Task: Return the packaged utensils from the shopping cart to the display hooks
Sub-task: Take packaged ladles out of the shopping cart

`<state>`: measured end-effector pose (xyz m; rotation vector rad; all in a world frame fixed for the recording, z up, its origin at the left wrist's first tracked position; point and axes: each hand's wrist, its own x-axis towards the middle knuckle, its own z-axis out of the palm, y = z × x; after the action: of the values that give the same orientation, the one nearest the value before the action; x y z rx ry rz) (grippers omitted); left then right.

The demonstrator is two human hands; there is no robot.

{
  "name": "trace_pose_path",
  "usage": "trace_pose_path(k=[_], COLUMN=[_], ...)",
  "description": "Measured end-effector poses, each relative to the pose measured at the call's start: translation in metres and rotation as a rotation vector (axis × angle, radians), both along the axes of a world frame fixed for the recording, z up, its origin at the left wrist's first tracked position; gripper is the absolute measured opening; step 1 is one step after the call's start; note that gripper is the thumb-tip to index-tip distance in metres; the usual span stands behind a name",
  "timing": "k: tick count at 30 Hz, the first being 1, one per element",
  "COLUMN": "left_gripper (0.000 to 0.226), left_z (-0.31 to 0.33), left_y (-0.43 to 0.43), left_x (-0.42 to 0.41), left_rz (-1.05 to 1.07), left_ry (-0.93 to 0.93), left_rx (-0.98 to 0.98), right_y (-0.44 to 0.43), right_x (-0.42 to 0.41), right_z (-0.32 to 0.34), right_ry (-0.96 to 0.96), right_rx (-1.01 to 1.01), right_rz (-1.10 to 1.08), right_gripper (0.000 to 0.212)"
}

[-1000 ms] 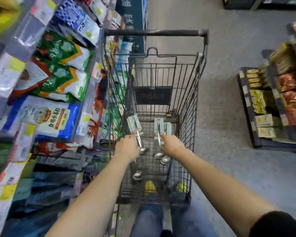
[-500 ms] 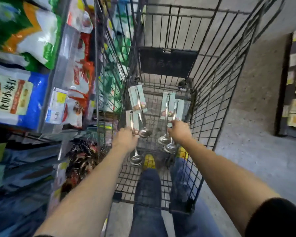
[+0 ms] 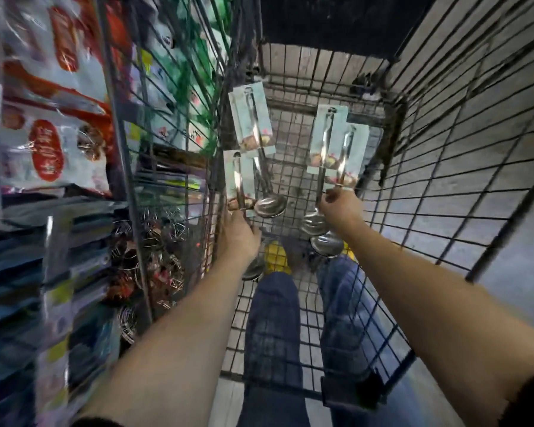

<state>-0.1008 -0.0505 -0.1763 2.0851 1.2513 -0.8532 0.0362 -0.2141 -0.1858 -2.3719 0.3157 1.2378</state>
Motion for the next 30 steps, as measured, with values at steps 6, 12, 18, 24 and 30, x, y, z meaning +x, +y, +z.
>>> trace_pose_path(k=[6, 12, 18, 24, 30], left_gripper=[0.025, 0.02, 0.02, 0.02, 0.019], left_z=[-0.023, -0.038, -0.046, -0.049, -0.041], left_y=[0.001, 0.004, 0.0, -0.001, 0.004], left_x=[-0.001, -0.002, -0.004, -0.011, -0.026], left_rz=[0.291, 0.344, 0.336, 0.589, 0.764], left_ry=[-0.072, -0.059, -0.037, -0.098, -0.151], left_rx=[0.066, 0.038, 0.061, -0.034, -0.196], right_y=[0.01, 0.023, 0.04, 0.028, 0.025], right_x=[-0.006, -0.008, -0.011, -0.016, -0.025], right_z=[-0.023, -0.034, -0.043, -0.048, -0.042], right_ry=[0.011, -0.038, -0.087, -0.042, 0.036], right_rx=[0.04, 0.002, -0.051, 0.115, 0.268], right_rz=[-0.139, -0.116, -0.12, -0.185, -0.313], right_gripper=[0.032, 0.024, 0.021, 0.005, 0.019])
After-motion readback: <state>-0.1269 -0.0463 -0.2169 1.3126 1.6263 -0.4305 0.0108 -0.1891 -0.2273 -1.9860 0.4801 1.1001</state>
